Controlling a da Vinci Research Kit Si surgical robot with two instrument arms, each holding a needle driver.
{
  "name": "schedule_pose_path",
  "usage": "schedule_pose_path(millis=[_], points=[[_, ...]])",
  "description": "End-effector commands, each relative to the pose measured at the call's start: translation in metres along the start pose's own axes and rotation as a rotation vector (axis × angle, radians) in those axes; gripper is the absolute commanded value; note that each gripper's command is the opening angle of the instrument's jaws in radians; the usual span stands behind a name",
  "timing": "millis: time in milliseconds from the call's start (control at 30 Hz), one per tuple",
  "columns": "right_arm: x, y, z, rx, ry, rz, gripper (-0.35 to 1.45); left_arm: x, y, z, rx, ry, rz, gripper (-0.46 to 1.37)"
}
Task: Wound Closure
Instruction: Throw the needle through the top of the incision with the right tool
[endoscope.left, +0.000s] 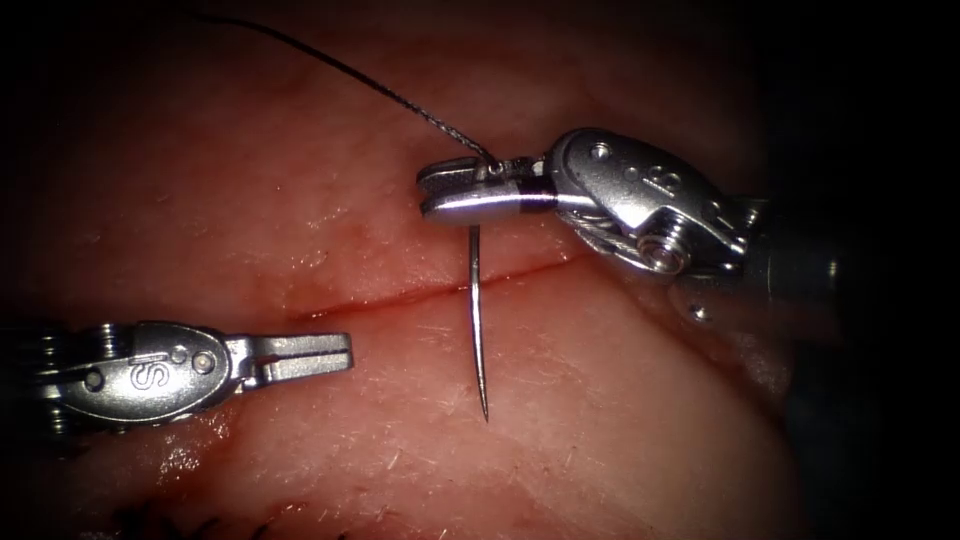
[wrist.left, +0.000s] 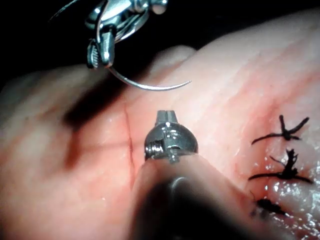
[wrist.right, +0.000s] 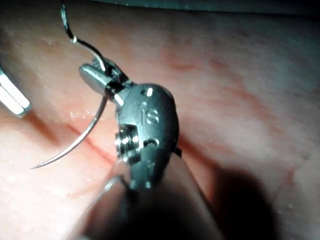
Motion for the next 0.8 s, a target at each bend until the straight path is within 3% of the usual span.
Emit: schedule_pose_path(millis=[33,100,233,433,733,767,800], points=[[-0.0003,0.0005,0.0,-0.008,-0.001,-0.025,-0.35,-0.0004,-0.0002,0.0003,0.016,-0.013,0.001,-0.18],[-0.0007,0.0012,0.0003,-0.011,-0.002,-0.05,-0.35,-0.0014,-0.0004,0.001,0.052,-0.03,0.003,-0.35],[-0.0012,0.0023,0.0009,-0.004,0.001,-0.106,-0.35,-0.0036,-0.0006,0.0025,0.108,-0.057,0.007,-0.35],[-0.0015,0.0033,0.0025,0.037,0.017,-0.266,-0.35,-0.0063,-0.0006,0.0041,0.117,-0.114,0.002,-0.35],[-0.0023,0.0038,0.0049,0.06,0.048,-0.428,-0.35,-0.0083,-0.0012,0.0046,0.11,-0.149,-0.021,-0.35],[-0.0027,0.0038,0.0053,0.064,0.052,-0.455,-0.35,-0.0086,-0.0014,0.0046,0.104,-0.175,-0.022,-0.2],[-0.0029,0.0038,0.0055,0.067,0.054,-0.469,-0.35,-0.0087,-0.0014,0.0046,0.103,-0.181,-0.02,-0.18]])
